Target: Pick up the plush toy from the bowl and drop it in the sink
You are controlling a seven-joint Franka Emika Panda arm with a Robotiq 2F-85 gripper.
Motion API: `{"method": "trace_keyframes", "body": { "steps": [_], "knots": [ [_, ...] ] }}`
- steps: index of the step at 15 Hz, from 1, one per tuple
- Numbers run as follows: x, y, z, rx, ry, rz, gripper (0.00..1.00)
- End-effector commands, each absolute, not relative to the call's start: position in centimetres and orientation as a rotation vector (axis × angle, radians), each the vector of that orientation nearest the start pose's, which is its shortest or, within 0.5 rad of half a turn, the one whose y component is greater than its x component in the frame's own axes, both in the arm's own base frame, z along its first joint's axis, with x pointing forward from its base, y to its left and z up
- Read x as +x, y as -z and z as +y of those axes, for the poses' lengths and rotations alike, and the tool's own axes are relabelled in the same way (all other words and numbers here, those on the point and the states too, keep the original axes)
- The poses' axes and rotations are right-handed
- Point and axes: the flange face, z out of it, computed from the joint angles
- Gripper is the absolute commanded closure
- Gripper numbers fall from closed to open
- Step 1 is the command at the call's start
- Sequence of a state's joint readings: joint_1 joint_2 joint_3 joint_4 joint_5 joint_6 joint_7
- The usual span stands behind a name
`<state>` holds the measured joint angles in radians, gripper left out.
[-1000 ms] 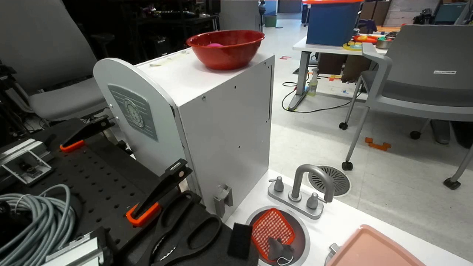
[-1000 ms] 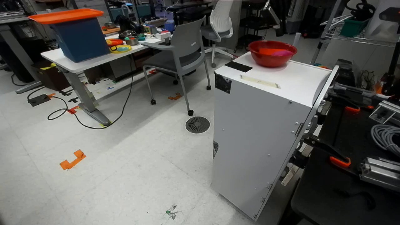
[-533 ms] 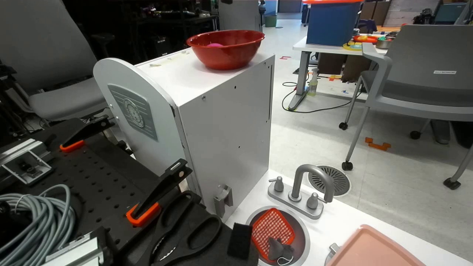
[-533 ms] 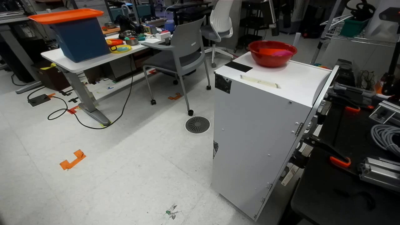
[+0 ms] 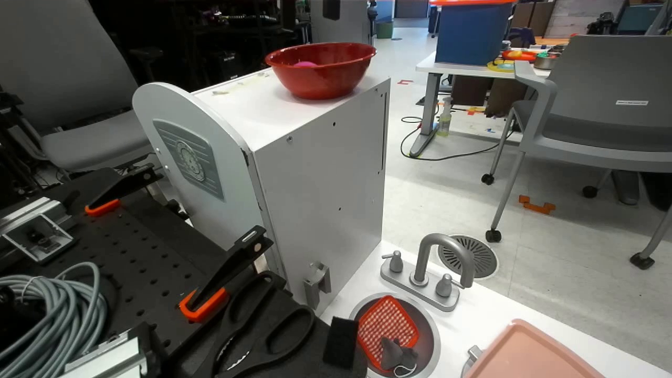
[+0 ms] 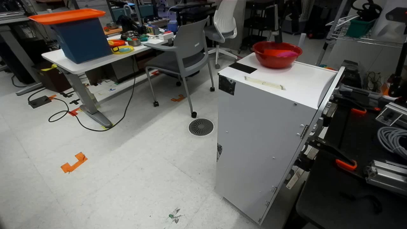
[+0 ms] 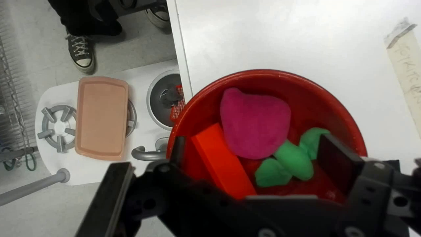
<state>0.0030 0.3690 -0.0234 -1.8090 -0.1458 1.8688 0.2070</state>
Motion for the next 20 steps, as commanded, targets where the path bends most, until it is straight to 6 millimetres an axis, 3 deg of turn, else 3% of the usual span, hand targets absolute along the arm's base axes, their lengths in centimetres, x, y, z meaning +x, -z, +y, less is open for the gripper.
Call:
{"method": "trace_keyframes", "body": {
  "steps": [1,17,19,20],
  "knots": [
    [61.0,-30.9,-2.6,-3.237,-0.526,0.253,0.0],
    [61.3,-27.4,-2.4,-3.241,-0.639,0.249,0.0],
    [61.3,-27.2,-2.3,-3.244,-0.646,0.245,0.12],
    [61.3,-27.1,-2.3,-3.245,-0.648,0.244,0.28]
  ]
}}
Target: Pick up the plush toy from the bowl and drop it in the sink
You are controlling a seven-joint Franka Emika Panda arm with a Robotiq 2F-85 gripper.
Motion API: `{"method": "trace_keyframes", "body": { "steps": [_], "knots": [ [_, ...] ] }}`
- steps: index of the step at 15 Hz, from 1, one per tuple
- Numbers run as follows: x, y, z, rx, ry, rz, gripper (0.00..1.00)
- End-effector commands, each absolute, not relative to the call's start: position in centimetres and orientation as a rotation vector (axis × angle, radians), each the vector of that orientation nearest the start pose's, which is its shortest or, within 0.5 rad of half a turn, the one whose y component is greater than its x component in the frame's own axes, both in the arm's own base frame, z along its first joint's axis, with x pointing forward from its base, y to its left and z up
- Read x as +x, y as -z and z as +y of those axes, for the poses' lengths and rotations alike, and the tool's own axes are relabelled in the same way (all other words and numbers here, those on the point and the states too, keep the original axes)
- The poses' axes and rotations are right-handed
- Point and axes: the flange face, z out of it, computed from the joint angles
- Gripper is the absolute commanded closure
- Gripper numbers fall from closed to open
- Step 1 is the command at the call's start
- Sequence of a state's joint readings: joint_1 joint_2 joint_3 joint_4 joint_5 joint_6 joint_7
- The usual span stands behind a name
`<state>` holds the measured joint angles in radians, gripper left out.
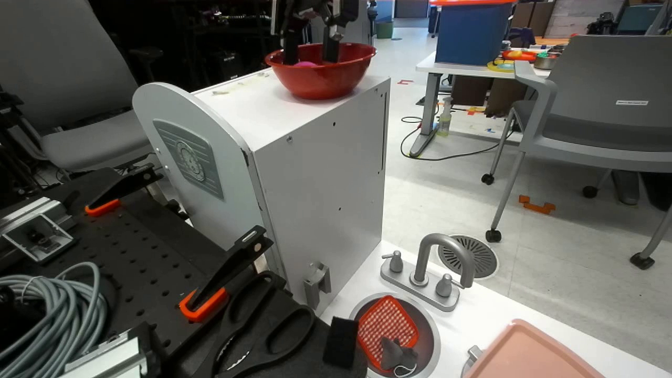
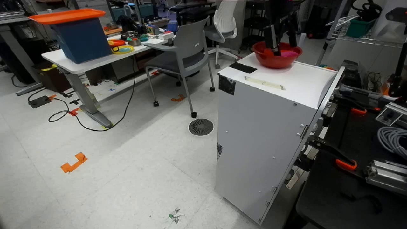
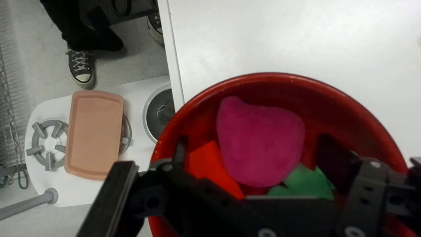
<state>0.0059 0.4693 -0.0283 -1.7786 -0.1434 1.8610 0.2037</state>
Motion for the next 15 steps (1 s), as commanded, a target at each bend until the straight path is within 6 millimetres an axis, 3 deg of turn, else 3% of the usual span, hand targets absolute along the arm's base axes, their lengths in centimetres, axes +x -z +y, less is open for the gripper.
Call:
{"method": "trace_keyframes", "body": {
  "steps": [1,10,15],
  "knots": [
    [61.32,-27.0,-2.2,-3.246,-0.651,0.241,0.31],
    [61.45,-27.05,-2.11,-3.246,-0.656,0.238,0.98],
    [61.47,-27.42,-2.22,-3.241,-0.652,0.245,0.98]
  ]
}}
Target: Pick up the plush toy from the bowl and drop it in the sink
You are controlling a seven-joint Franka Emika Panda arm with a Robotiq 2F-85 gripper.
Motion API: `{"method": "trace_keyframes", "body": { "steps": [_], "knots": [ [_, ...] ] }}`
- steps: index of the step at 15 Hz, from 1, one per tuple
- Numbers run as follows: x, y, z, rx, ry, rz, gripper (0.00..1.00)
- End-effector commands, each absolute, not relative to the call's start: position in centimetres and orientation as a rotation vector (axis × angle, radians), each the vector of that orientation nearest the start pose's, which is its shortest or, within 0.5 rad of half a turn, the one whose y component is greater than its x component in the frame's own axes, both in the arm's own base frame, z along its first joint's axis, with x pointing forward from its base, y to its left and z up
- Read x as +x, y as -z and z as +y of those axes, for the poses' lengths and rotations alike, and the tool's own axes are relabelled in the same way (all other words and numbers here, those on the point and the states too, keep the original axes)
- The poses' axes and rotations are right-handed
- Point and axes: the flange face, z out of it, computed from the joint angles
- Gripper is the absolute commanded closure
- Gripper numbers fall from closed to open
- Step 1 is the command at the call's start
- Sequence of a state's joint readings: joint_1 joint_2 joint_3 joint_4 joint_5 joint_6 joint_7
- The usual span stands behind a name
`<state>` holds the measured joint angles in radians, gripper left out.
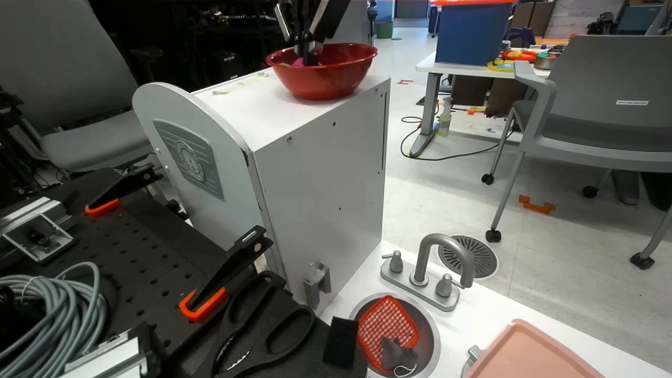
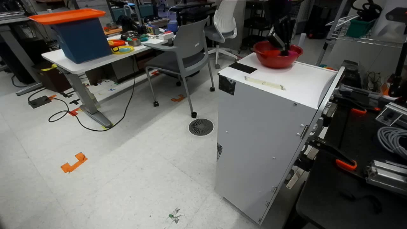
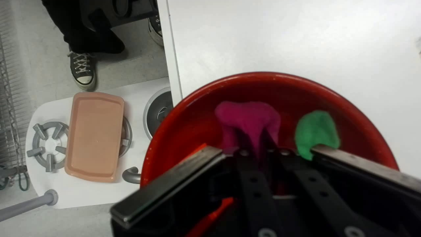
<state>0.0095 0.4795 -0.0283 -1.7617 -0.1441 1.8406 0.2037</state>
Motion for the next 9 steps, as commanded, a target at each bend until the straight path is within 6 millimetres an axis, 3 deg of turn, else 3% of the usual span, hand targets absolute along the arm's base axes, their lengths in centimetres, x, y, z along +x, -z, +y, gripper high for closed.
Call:
{"method": "trace_keyframes", "body": {
  "steps": [1,4,9],
  "knots": [
    [61.5,-27.5,-2.3,-3.239,-0.648,0.247,0.98],
    [61.3,-28.4,-2.4,-3.239,-0.62,0.265,0.98],
    [60.4,-31.7,-2.1,-3.26,-0.528,0.302,0.98]
  ]
}}
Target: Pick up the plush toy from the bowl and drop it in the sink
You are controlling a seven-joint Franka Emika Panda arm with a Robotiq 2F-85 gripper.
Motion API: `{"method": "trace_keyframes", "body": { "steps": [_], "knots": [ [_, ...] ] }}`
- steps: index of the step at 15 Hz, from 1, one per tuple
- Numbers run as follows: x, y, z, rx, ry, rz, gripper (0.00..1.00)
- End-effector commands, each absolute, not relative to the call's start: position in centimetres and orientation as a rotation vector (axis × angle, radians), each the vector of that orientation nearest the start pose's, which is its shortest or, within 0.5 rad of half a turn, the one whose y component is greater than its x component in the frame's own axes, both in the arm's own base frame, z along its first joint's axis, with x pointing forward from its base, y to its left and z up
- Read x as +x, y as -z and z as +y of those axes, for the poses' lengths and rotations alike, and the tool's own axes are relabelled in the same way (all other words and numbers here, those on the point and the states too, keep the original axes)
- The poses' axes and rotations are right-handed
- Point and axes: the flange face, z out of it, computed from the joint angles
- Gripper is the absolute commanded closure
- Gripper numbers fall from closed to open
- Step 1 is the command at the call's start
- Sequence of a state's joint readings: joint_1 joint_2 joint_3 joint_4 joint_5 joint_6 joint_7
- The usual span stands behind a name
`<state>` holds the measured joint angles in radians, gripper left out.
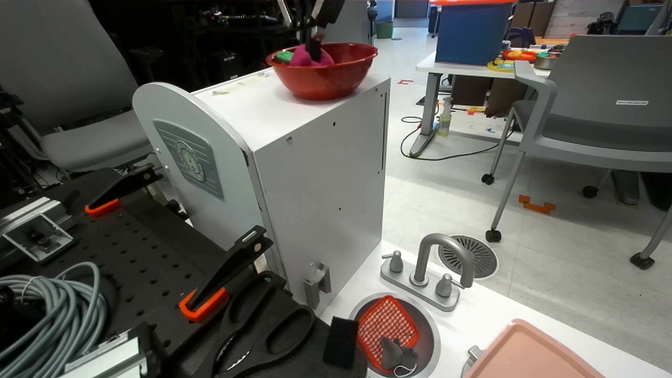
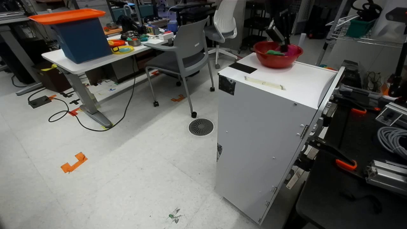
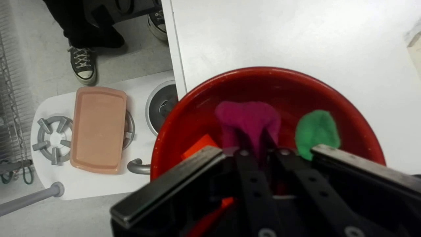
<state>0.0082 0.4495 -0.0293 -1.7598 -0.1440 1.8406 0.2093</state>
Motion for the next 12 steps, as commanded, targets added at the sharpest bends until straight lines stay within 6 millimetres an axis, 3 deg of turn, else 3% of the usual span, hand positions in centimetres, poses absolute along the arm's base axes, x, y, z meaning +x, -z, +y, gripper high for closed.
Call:
{"method": "trace_keyframes", "body": {
  "steps": [1,6,12],
  "knots": [
    [60.1,-32.6,-2.0,-3.264,-0.506,0.308,0.98],
    [58.2,-36.5,-2.4,-3.288,-0.377,0.399,0.98],
    [54.4,-39.2,-6.0,-3.25,-0.279,0.64,0.98]
  ]
}}
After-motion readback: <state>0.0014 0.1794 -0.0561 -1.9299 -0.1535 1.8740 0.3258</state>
